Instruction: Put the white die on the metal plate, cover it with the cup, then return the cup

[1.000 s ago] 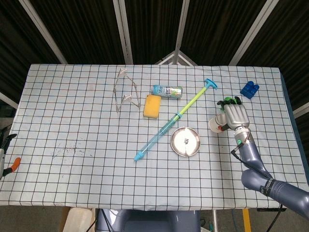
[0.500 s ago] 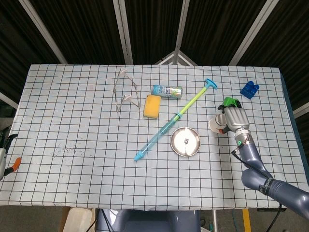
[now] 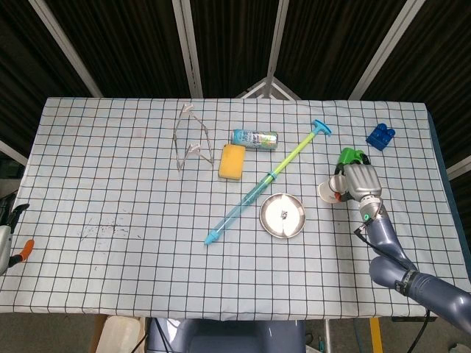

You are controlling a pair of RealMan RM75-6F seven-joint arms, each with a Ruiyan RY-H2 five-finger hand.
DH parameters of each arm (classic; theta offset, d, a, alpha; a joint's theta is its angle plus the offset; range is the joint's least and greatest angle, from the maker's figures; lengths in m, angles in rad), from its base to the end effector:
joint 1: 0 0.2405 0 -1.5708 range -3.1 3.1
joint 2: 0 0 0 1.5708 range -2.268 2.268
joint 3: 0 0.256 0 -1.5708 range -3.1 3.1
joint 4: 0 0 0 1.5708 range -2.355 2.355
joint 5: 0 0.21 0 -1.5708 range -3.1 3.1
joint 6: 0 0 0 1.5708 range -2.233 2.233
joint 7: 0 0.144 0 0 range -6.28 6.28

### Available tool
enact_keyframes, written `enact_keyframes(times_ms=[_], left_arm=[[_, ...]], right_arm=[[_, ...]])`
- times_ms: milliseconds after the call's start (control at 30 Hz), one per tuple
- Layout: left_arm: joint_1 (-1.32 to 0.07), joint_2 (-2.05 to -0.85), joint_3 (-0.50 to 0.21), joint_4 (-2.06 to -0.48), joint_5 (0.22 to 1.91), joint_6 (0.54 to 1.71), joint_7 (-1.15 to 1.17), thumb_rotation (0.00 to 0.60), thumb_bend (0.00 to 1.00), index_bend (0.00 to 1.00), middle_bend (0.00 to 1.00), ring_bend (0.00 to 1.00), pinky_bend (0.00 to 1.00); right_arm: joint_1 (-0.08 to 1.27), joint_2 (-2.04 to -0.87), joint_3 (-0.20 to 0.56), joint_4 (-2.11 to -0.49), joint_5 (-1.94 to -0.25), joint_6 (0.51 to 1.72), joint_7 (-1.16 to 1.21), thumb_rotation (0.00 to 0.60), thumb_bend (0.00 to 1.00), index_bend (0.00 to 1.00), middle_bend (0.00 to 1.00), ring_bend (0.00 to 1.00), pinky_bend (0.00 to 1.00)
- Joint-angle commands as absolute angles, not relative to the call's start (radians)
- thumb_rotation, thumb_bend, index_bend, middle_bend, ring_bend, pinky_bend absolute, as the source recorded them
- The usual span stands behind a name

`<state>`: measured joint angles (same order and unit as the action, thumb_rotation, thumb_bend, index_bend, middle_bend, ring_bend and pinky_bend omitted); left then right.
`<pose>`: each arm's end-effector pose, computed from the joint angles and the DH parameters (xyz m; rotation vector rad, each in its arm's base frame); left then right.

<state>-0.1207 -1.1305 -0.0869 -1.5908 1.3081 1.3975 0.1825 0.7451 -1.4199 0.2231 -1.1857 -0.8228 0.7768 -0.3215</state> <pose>-0.3341 0.1986 0.1618 -1.3299 -0.8678 -0.6725 -0.2557 -0.4136 0.0679 1.5531 -1.0284 0.6133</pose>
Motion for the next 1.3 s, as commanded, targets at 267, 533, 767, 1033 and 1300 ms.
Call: enact_keyframes(times_ms=[267,533,767,1033,1300], left_arm=[[-0.12,-1.128,-0.085,-1.591,1.311,1.397,0.176,0.6,0.46,0.16,0.0,0.0,0.04],[-0.115,-1.119,-0.084,-1.594,1.318,1.405,0.156,0.6,0.46,0.17,0.0,0.0,0.04],[-0.112,-1.111,-0.084,-1.594,1.323,1.407,0.137,0.6,0.46,0.17,0.0,0.0,0.04],[-0.11,-1.107,-0.086,-1.591,1.323,1.409,0.125,0.6,0.46,0.17,0.0,0.0,0.04],[-0.114,-1.11,-0.083,-1.59,1.324,1.402,0.132,0.6,0.46,0.17,0.0,0.0,0.04]], right_arm=[[0.743,-1.364,0.225,-1.283,-0.881,0.824,-0.329,0.6,0.33,0.51,0.45,0.24,0.0],[0.753,-1.285,0.212,-1.502,-0.88,0.849,-0.408,0.6,0.33,0.51,0.45,0.24,0.0],[0.772,-1.28,0.201,-1.646,-0.881,0.859,-0.447,0.6,0.34,0.51,0.45,0.24,0.0],[0.796,-1.312,0.199,-1.674,-0.87,0.877,-0.47,0.6,0.35,0.51,0.45,0.24,0.0],[0.796,-1.35,0.193,-1.668,-0.891,0.906,-0.449,0.6,0.35,0.51,0.45,0.24,0.0]])
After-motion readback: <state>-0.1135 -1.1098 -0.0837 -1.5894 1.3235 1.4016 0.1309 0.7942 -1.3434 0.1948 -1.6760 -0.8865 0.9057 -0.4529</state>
